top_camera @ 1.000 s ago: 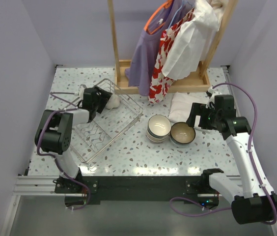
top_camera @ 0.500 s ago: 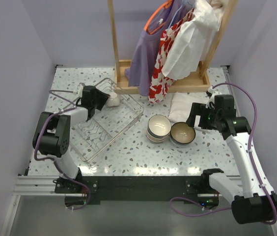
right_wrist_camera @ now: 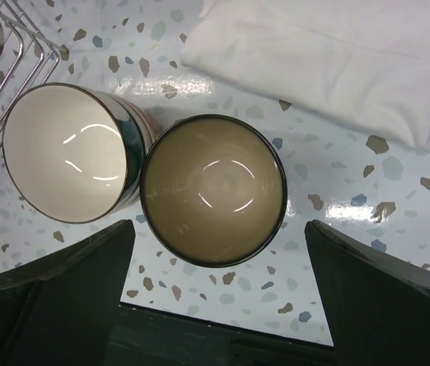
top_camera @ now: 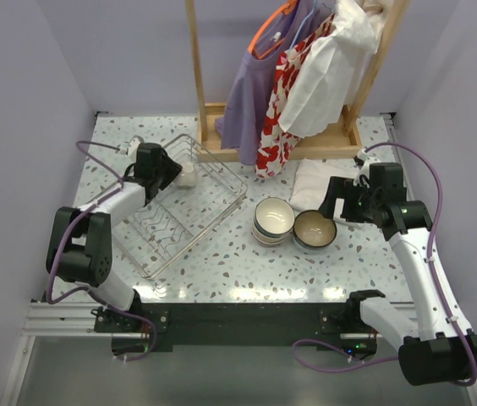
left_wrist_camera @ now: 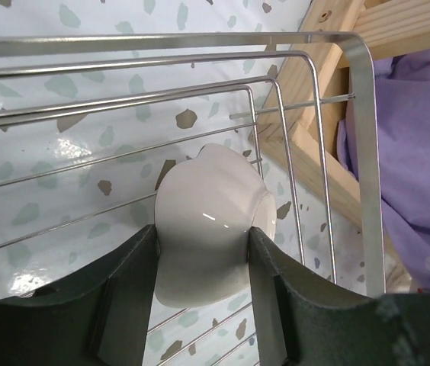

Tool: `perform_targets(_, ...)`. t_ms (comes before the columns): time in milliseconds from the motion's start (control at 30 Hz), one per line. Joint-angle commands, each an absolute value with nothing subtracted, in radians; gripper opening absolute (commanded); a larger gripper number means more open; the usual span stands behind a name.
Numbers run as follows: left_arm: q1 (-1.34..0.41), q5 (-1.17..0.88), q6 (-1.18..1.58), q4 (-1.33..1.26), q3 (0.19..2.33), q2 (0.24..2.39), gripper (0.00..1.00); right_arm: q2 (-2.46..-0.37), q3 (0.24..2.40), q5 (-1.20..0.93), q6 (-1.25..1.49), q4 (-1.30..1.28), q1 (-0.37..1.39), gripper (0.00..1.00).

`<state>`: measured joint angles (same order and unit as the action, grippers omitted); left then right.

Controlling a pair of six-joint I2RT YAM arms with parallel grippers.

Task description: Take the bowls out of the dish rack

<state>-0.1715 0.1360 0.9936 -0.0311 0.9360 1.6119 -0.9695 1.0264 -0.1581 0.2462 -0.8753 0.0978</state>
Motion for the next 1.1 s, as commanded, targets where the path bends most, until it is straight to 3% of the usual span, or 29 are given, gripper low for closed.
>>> perform_targets(0,-0.169,0.192,0.806,-0.002,1.02,1.526,0.08,-0.973,1.074,-0.212,0.253,-0.842,0.1,0.98)
perform_targets(333,-0.205,0.21,0.367,0.103,1.058,1.364,0.06,-0.997,1.17,-0.236,0.285,-0.862,0.126,0.98)
perform_targets(567,-0.406,0.35,0.028,0.132,1.022,1.269,0.06,-1.035,1.218,-0.281,0.368,-0.828,0.215,0.98)
perform_targets(833,-0.59,0.428,-0.156,0.1,0.939,1.131,0.07,-1.133,1.262,-0.252,0.48,-0.739,0.386,0.98)
perform_targets(1067,-0.753,0.428,-0.323,0.089,0.845,1.045,0.09,-1.339,1.426,-0.264,0.541,-0.738,0.465,0.98)
